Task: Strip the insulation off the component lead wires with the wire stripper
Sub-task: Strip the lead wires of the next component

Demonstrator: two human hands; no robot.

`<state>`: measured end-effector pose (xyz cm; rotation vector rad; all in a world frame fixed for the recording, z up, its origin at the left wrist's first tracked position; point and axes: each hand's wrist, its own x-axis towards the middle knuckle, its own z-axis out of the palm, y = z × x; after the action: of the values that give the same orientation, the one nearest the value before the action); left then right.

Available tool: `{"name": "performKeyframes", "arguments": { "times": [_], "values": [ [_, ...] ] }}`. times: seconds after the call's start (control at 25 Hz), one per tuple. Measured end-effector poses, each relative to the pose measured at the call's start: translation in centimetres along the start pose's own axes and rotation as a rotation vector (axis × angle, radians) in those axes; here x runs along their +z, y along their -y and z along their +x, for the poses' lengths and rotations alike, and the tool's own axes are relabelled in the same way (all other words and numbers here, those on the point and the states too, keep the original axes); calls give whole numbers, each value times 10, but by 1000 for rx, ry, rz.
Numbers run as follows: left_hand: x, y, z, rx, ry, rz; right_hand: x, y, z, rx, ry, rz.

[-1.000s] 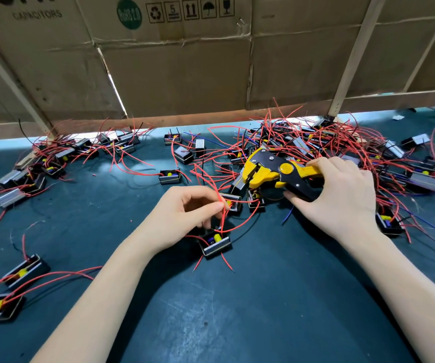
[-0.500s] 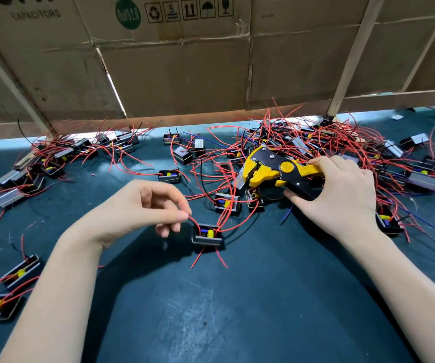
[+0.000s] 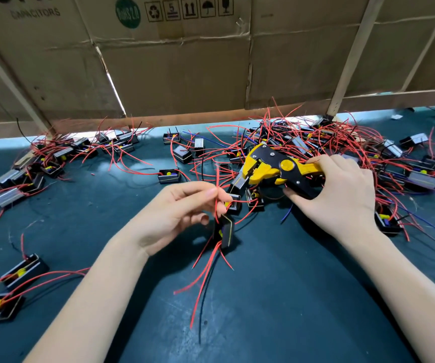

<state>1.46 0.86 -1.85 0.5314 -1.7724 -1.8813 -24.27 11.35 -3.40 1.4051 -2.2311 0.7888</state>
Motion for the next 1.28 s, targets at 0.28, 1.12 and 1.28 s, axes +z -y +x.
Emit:
{"name": "performKeyframes", "arguments": {
  "times": [0.28,1.12,1.28],
  "values": [
    [19,6,6,30,-34,193,-1,6,-4,-26,-28,47],
    [28,10,6,84,-133,350,-7,13,-4,-124,-68,125],
    [26,12,7,92,-126,361,-11,12,-4,-130,-97,115]
  ]
}}
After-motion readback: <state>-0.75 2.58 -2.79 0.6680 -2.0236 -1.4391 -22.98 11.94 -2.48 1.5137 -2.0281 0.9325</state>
